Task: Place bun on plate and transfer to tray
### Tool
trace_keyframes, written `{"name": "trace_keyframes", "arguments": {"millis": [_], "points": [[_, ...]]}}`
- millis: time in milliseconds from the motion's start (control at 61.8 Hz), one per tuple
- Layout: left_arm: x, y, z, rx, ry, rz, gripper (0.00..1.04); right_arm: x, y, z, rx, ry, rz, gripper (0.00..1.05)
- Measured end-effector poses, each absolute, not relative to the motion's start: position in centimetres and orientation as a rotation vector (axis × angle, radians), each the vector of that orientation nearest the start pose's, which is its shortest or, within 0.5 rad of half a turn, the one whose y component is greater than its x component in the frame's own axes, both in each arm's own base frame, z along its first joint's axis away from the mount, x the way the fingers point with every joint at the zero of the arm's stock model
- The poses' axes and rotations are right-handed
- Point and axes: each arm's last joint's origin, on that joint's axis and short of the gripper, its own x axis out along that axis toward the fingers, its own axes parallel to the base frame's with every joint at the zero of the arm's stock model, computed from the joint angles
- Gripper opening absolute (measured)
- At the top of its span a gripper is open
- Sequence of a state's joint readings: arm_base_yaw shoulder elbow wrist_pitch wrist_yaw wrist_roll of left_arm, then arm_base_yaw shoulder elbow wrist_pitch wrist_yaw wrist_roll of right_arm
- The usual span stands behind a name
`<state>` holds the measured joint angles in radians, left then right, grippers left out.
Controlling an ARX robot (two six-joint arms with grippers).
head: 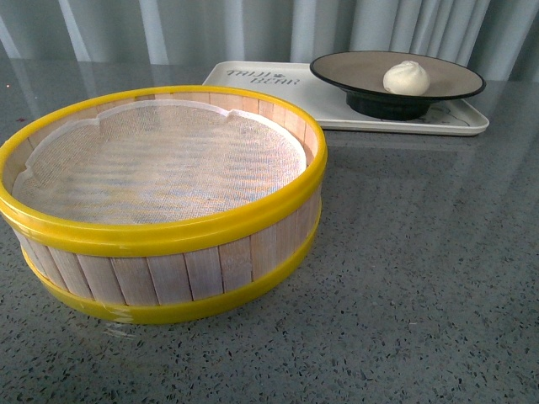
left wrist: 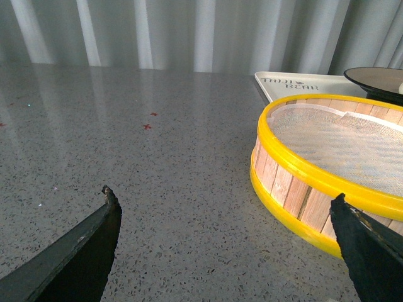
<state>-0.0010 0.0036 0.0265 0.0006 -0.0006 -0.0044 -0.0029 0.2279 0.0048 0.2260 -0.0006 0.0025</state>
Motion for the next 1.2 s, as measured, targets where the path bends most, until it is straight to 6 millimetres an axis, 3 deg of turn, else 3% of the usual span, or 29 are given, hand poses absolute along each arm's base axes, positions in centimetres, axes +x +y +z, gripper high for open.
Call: {"name": "trace_keyframes", "arguments": {"millis": [648, 810, 1004, 1150, 1198], "points": [[9.6, 0.0, 17.2, -0.004, -0.024, -0.001, 0.98, 9.8, 0.0, 16.5, 0.002, -0.002, -0.002, 0.02], [9.6, 0.0, 17.2, -0.004, -0.024, 0.0, 0.98, 9.8, 0.0, 16.5, 0.002, -0.002, -0.002, 0.38], [9.6, 0.0, 17.2, -0.004, -0.023, -0.001, 0.98, 9.8, 0.0, 16.5, 0.002, -0.002, -0.002, 0.74], [9.6, 0.0, 17.2, -0.004, -0.024, -0.001, 0.98, 9.8, 0.0, 16.5, 0.002, -0.002, -0.002, 0.96], [9.6, 0.0, 17.2, -0.004, -0.024, -0.001, 0.98, 9.8, 0.0, 16.5, 0.003, -0.002, -0.002, 0.98]]}}
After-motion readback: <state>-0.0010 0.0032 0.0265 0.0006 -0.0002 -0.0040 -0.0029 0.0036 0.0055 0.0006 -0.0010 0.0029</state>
